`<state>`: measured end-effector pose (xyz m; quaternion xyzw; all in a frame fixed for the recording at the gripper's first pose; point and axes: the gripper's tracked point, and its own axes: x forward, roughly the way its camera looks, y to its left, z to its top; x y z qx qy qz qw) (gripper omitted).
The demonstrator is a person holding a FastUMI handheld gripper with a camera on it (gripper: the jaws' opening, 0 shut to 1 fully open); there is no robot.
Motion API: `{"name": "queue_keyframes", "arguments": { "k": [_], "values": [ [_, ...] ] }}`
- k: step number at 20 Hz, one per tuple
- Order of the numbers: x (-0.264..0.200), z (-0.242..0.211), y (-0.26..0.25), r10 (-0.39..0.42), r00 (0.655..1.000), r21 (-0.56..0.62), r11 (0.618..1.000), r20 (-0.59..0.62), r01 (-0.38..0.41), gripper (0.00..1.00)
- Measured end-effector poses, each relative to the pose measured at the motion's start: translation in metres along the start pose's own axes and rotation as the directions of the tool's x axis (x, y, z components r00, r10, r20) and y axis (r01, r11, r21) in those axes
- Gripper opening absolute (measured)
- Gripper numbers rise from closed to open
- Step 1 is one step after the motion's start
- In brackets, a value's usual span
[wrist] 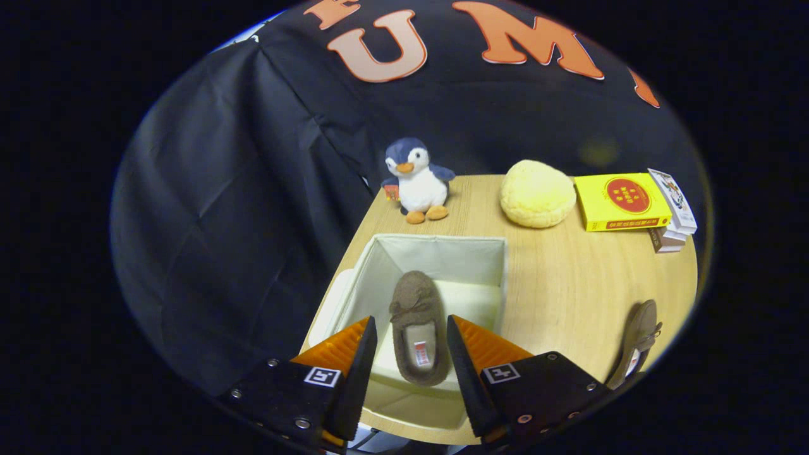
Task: Open the storage box then place both shoes into the box .Put the left shoe in first, then the right shoe, with the right side of both shoes facing outward in a uniform manner.
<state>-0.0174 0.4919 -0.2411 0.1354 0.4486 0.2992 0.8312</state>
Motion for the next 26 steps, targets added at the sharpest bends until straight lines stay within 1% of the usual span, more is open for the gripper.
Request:
{"name": "queue_keyframes", "arguments": {
  "k": [2,4,6,8,11,15,19,22,24,26],
  "values": [
    [-0.027,0.003,-0.020,0.001,0.999,-0.006,1.000,0.050,-0.001,0.79],
    [-0.051,0.003,-0.047,-0.012,0.995,-0.015,1.000,0.095,0.014,0.89],
    [-0.074,0.002,-0.075,-0.031,0.989,-0.022,0.999,0.142,0.034,0.93],
    [-0.094,-0.005,-0.111,-0.061,0.983,-0.026,0.997,0.171,0.067,0.96],
    [-0.118,-0.020,-0.166,-0.114,0.976,-0.021,0.993,0.187,0.120,0.96],
    [-0.133,-0.047,-0.235,-0.191,0.964,-0.018,0.980,0.184,0.198,0.98],
    [-0.140,-0.075,-0.288,-0.254,0.953,-0.005,0.966,0.164,0.258,0.98],
    [-0.138,-0.098,-0.324,-0.281,0.951,0.020,0.959,0.128,0.281,0.98],
    [-0.134,-0.111,-0.345,-0.301,0.947,0.013,0.953,0.111,0.302,0.99],
    [-0.130,-0.125,-0.360,-0.304,0.948,0.001,0.952,0.089,0.306,0.98]
  ]
}}
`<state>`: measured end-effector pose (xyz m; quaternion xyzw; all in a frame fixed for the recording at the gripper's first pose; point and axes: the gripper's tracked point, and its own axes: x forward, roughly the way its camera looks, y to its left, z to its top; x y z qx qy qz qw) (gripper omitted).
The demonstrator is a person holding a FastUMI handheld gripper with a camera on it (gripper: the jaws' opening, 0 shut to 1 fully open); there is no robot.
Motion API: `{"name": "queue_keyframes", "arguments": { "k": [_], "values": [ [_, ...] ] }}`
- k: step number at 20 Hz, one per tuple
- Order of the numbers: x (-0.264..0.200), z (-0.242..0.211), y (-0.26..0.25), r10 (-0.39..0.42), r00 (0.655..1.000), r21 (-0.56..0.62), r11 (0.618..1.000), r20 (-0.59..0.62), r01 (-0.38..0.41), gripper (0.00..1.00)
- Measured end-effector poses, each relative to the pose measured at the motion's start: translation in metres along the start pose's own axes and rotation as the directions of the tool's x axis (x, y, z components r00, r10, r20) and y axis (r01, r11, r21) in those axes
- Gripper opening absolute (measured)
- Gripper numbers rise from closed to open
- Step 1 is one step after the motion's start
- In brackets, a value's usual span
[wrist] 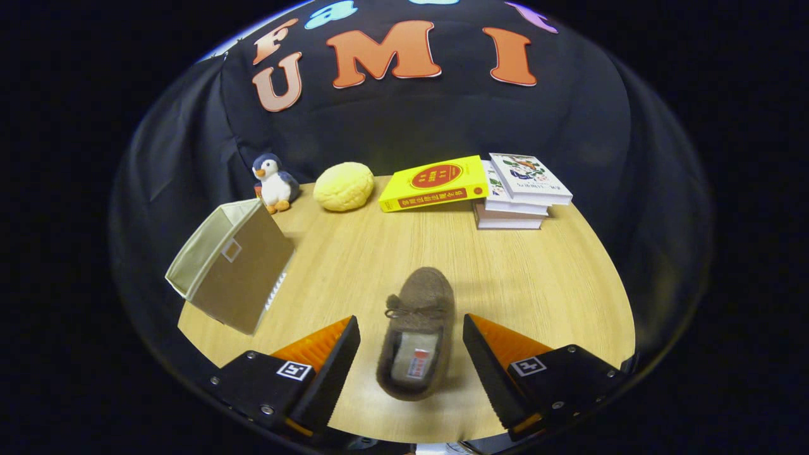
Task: Open the storage box then place both shoes into the box .Put the left shoe in first, then the right shoe, with the right side of both shoes facing outward in a uniform manner.
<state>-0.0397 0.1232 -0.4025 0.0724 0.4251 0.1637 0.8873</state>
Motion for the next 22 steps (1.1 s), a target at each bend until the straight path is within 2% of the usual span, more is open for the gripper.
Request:
{"name": "queue_keyframes", "arguments": {
  "k": [7,11,15,17,19,22],
  "values": [
    [0.042,-0.044,-0.028,0.013,0.997,-0.035,0.999,-0.078,-0.015,0.95],
    [0.076,-0.058,-0.043,-0.019,0.994,-0.034,0.999,-0.106,0.016,0.84],
    [0.100,-0.052,-0.043,-0.029,0.995,0.005,1.000,-0.095,0.029,0.65],
    [0.110,-0.052,-0.040,-0.019,0.994,0.029,0.999,-0.105,0.023,0.53],
    [0.114,-0.053,-0.037,-0.013,0.993,0.056,0.998,-0.120,0.020,0.36],
    [0.110,-0.049,-0.041,-0.059,0.990,0.075,0.995,-0.124,0.069,0.11]
  ]
}}
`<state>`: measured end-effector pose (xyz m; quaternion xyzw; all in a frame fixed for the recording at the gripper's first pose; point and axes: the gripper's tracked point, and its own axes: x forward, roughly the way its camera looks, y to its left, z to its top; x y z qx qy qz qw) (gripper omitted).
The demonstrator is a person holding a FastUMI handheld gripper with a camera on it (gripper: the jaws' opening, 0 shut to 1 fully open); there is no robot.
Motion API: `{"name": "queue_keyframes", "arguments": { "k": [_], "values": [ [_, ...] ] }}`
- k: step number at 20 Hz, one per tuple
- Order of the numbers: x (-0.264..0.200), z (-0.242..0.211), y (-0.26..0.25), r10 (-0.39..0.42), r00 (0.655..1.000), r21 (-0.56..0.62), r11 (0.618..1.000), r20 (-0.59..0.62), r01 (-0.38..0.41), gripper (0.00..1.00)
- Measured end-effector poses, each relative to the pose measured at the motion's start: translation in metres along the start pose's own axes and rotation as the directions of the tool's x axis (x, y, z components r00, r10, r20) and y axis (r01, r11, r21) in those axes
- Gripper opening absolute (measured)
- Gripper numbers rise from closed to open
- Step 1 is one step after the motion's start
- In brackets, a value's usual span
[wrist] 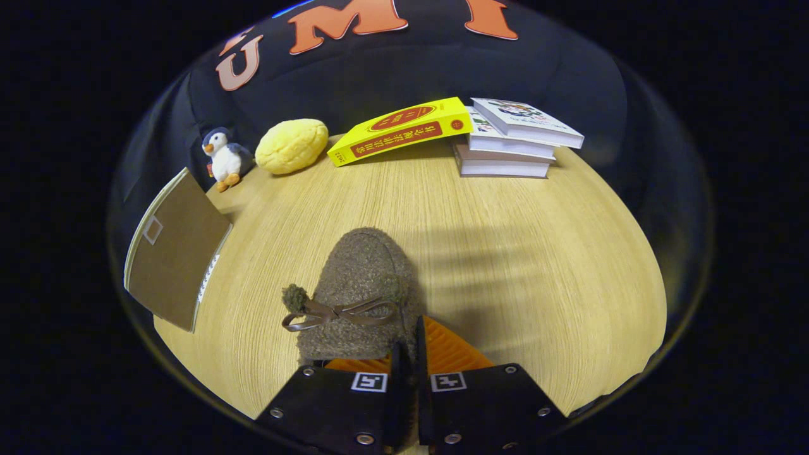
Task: Open the storage box then place both shoes into the box .Put the left shoe in first, then the right shoe, with the right side of both shoes facing outward in a uniform manner.
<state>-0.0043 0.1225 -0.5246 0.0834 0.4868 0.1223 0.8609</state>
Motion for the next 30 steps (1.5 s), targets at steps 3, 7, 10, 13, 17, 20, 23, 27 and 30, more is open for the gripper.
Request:
{"name": "queue_keyframes", "arguments": {
  "k": [3,7,10,13,17,20,23,27,30],
  "values": [
    [-0.020,0.010,0.013,0.008,1.000,0.068,0.998,-0.001,-0.008,0.06],
    [-0.059,0.049,0.049,0.020,0.999,0.089,0.996,0.045,-0.024,0.05],
    [-0.088,0.082,0.096,0.052,0.996,0.083,0.995,0.079,-0.058,0.05],
    [-0.107,0.108,0.150,0.089,0.991,0.058,0.994,0.099,-0.095,0.05],
    [-0.117,0.131,0.225,0.131,0.986,0.025,0.991,0.101,-0.134,0.05],
    [-0.118,0.137,0.283,0.170,0.981,0.006,0.985,0.089,-0.172,0.05],
    [-0.114,0.139,0.333,0.195,0.978,-0.028,0.981,0.069,-0.193,0.05],
    [-0.104,0.139,0.373,0.188,0.981,-0.038,0.982,0.047,-0.187,0.06],
    [-0.093,0.129,0.393,0.187,0.982,-0.060,0.981,0.008,-0.186,0.17]
  ]
}}
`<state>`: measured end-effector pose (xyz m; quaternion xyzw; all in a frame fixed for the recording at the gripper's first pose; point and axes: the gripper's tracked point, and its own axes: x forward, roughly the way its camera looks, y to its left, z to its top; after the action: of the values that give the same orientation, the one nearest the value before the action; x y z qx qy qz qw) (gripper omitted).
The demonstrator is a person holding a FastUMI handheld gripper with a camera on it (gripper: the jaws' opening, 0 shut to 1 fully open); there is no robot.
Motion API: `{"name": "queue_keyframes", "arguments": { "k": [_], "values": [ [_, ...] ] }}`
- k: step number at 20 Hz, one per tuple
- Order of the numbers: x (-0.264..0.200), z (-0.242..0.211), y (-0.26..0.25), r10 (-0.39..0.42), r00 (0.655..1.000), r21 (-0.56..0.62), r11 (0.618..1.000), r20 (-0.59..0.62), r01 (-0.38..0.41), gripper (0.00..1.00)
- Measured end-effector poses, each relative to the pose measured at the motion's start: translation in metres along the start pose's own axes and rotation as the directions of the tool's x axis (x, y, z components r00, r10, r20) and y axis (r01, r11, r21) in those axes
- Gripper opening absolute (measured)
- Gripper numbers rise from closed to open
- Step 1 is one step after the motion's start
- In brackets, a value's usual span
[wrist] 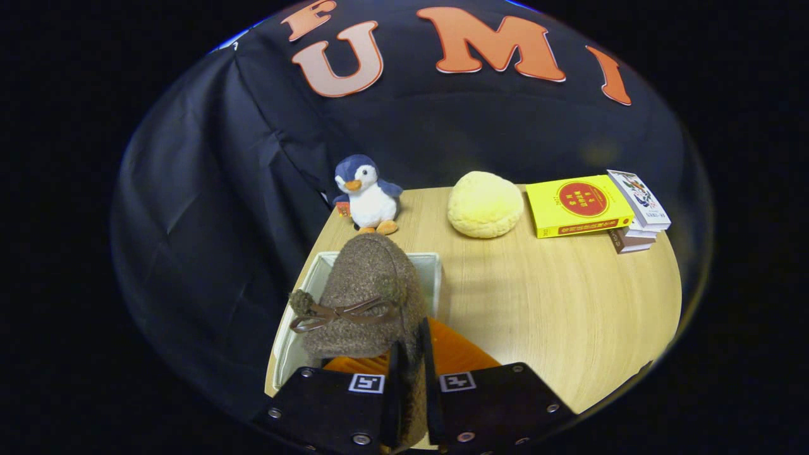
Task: Open the storage box then place both shoes into the box .Put the left shoe in first, then the right shoe, with the right side of both shoes facing outward in a uniform manner.
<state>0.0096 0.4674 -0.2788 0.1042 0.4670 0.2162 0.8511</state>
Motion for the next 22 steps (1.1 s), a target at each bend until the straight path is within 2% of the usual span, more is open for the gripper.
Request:
{"name": "queue_keyframes", "arguments": {
  "k": [1,2,4,9,13,15,17,20,22],
  "values": [
    [0.001,-0.005,0.000,-0.015,1.000,-0.008,1.000,-0.014,0.015,0.22],
    [-0.001,-0.005,0.006,0.002,1.000,-0.001,1.000,-0.003,-0.002,0.34],
    [-0.008,0.007,0.010,0.010,0.999,-0.017,1.000,0.041,-0.009,0.47],
    [-0.052,0.036,0.007,0.056,0.989,-0.053,0.997,0.138,-0.050,0.53],
    [-0.101,0.061,-0.010,0.082,0.968,-0.120,0.991,0.239,-0.054,0.62],
    [-0.129,0.076,-0.020,0.090,0.948,-0.146,0.988,0.305,-0.047,0.67],
    [-0.156,0.091,-0.039,0.078,0.927,-0.188,0.982,0.367,-0.008,0.71],
    [-0.201,0.115,-0.063,0.069,0.879,-0.217,0.975,0.471,0.040,0.82],
    [-0.231,0.128,-0.079,0.071,0.847,-0.216,0.975,0.527,0.052,0.86]
  ]
}}
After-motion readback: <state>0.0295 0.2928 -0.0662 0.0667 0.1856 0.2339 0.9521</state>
